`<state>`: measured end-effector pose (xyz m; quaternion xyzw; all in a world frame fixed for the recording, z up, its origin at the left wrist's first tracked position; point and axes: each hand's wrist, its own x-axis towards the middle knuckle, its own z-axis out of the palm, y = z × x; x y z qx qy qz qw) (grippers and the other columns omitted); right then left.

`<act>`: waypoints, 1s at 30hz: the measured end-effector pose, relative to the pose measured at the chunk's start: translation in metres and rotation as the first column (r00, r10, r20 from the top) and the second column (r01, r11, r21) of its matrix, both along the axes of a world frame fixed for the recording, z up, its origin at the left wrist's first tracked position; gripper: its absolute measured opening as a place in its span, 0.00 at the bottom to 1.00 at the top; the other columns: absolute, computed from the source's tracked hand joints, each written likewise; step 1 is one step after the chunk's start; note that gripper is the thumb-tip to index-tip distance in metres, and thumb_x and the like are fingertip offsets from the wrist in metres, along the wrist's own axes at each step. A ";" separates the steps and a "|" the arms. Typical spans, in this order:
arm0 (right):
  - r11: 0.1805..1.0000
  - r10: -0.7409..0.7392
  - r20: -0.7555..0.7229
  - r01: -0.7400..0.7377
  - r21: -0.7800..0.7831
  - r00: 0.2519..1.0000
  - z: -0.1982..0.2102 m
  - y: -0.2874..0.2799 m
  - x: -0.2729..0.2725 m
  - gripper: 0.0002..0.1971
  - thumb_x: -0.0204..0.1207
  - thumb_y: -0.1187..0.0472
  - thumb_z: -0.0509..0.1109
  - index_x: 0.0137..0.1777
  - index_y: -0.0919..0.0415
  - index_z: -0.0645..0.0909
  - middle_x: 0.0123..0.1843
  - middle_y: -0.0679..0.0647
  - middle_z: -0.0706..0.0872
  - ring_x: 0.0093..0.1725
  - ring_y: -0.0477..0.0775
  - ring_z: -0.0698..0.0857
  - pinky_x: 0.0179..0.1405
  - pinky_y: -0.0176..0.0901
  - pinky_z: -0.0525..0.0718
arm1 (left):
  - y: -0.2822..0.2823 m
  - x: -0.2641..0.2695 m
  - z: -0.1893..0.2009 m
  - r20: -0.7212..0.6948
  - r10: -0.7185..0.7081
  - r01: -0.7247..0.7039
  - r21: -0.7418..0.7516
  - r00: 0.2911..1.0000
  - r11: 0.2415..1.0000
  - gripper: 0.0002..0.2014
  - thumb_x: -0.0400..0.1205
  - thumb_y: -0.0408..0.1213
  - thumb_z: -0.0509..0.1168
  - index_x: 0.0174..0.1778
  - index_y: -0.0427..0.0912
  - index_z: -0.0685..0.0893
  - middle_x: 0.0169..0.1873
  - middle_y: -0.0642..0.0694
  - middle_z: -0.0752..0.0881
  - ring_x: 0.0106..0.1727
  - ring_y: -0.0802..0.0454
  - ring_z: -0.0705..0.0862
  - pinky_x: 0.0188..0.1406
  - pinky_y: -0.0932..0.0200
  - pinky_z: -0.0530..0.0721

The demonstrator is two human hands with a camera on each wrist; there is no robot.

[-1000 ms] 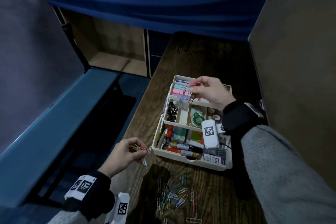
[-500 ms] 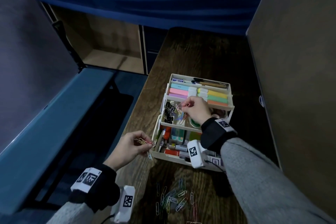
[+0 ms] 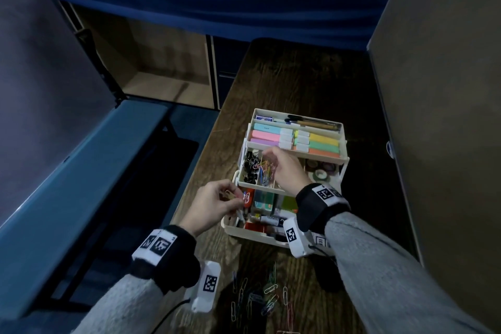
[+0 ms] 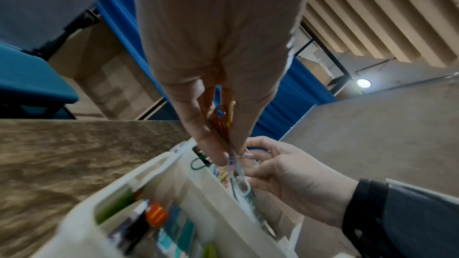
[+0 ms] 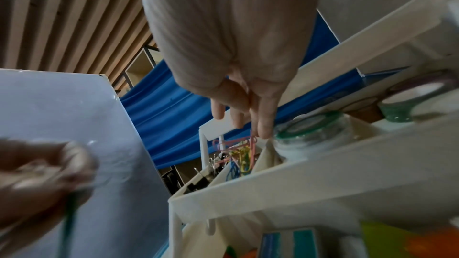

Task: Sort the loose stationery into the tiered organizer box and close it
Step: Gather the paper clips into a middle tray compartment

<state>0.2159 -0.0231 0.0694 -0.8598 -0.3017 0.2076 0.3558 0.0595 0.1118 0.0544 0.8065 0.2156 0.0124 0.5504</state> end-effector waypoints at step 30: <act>0.930 0.154 0.434 0.019 -0.368 0.888 -0.028 -0.016 -0.011 0.22 0.79 0.66 0.58 0.71 0.51 0.75 0.77 0.48 0.70 0.70 0.58 0.65 0.67 0.58 0.66 | -0.018 0.095 -0.001 0.016 -0.106 0.085 0.495 0.994 0.865 0.19 0.80 0.27 0.57 0.64 0.45 0.84 0.59 0.45 0.87 0.61 0.46 0.84 0.61 0.51 0.82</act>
